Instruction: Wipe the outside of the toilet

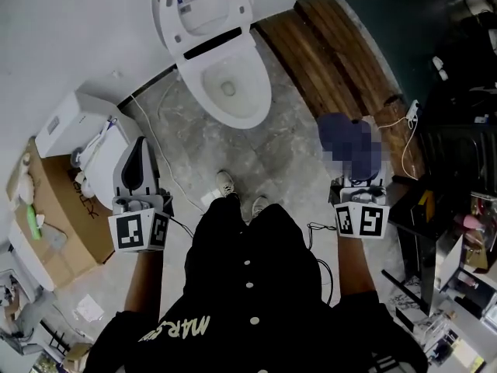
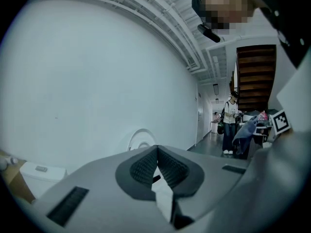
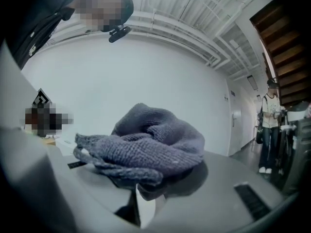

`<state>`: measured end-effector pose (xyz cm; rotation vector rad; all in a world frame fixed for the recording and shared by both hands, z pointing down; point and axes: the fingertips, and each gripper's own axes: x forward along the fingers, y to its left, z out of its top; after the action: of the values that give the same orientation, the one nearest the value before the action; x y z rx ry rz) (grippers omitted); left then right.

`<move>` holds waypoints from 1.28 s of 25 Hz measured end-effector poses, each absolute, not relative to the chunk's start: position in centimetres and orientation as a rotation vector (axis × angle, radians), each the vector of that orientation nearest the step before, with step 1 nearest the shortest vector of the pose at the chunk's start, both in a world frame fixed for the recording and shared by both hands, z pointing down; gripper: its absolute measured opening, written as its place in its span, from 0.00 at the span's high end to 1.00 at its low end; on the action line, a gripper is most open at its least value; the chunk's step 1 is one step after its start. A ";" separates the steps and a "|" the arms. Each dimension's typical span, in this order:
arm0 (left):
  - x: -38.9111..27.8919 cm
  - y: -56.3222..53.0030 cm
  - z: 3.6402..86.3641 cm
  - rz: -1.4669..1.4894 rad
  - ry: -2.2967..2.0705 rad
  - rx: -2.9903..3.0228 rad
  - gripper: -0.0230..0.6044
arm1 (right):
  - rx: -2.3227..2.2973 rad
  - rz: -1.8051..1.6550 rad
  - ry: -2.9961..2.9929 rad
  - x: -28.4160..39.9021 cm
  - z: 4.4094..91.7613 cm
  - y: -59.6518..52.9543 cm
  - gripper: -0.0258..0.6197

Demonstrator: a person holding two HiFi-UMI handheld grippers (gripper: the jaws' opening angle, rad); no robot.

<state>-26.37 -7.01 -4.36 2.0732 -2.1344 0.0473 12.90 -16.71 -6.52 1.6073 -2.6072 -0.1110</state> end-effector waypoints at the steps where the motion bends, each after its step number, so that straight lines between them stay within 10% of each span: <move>1: -26.5 -6.8 -4.6 0.047 -2.133 2.078 0.95 | 1.615 -0.123 -2.604 13.1 -7.1 -16.5 0.80; 32: -24.6 -7.1 -11.3 -0.055 -2.302 2.106 0.95 | 1.685 -0.203 -2.717 16.1 -12.8 -21.0 0.79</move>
<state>-24.56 -7.05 -11.34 2.1063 -2.3023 -0.0548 16.09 -20.97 -12.75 1.6847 -2.7173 -0.2026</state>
